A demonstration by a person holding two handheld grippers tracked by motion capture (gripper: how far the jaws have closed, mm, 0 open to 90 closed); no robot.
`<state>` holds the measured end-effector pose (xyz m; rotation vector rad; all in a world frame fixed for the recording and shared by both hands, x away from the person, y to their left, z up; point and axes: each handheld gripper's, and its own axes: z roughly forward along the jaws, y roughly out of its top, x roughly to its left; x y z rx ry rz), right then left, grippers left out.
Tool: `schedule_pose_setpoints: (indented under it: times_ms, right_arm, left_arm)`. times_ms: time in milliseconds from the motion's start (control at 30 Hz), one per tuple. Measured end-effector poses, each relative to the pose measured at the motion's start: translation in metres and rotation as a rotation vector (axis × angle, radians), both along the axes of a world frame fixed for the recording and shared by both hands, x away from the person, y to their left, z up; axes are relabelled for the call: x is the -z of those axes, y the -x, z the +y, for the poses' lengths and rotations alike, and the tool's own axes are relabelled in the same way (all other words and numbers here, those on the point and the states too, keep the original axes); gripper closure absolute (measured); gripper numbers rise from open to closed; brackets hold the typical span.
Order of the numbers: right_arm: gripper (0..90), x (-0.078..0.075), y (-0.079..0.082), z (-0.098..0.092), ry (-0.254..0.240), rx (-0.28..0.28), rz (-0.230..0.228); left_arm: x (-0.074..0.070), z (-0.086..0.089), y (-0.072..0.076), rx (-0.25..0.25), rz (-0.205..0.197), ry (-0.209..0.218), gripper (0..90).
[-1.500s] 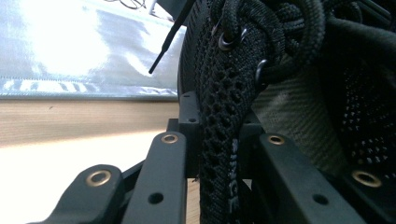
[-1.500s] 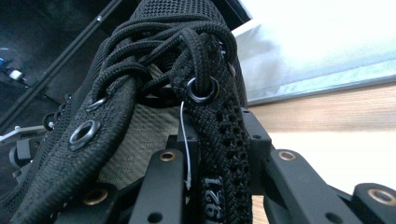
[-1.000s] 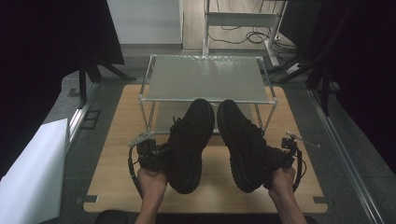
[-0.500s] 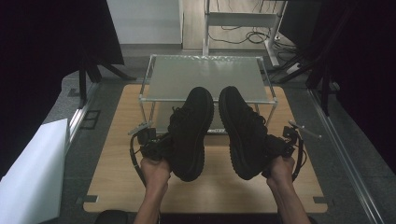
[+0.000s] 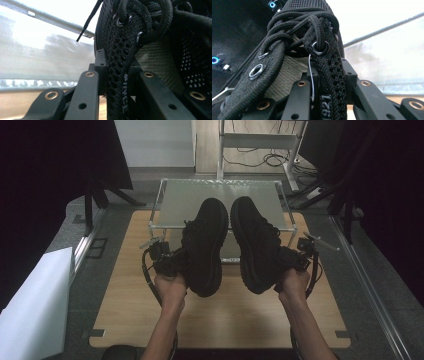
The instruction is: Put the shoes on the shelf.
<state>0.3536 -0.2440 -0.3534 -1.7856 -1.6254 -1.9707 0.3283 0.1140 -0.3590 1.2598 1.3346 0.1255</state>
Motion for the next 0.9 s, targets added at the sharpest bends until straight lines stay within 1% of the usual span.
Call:
schedule_pose_setpoints:
  times_ms: [100,267,333,433,500,600,667,767,833,900]
  right_arm:
    - [75.1,-0.006,-0.008,0.003,0.021,0.018,-0.007]
    - [75.0,-0.013,-0.022,0.007,0.037,0.04,0.001]
    - [75.1,-0.014,-0.027,0.007,0.046,0.047,0.007]
    - [75.1,-0.013,-0.035,0.007,0.046,0.067,0.02]
    - [75.0,-0.013,-0.04,0.007,0.056,0.078,0.026]
    - [75.1,-0.014,-0.047,0.007,0.066,0.095,0.027]
    - [75.1,-0.017,-0.052,0.009,0.08,0.106,0.025]
    - [75.1,-0.022,-0.058,0.011,0.115,0.124,0.021]
    - [75.0,-0.025,-0.062,0.013,0.131,0.137,0.024]
    - [75.0,-0.027,-0.067,0.015,0.14,0.146,0.026]
  left_arm:
    - [-0.005,-0.003,-0.007,-0.011,-0.004,-0.016,77.1]
    - [-0.01,-0.005,-0.023,-0.033,0.006,-0.023,77.1]
    - [-0.012,-0.006,-0.029,-0.037,0.006,-0.03,76.9]
    - [-0.016,-0.006,-0.039,-0.053,0.014,-0.054,76.9]
    - [-0.019,-0.006,-0.046,-0.065,0.019,-0.071,76.9]
    - [-0.024,-0.007,-0.055,-0.069,0.02,-0.078,76.7]
    - [-0.028,-0.009,-0.061,-0.074,0.023,-0.085,76.7]
    - [-0.032,-0.012,-0.07,-0.087,0.034,-0.113,76.7]
    - [-0.034,-0.014,-0.075,-0.1,0.044,-0.129,76.7]
    - [-0.035,-0.016,-0.08,-0.108,0.051,-0.135,76.5]
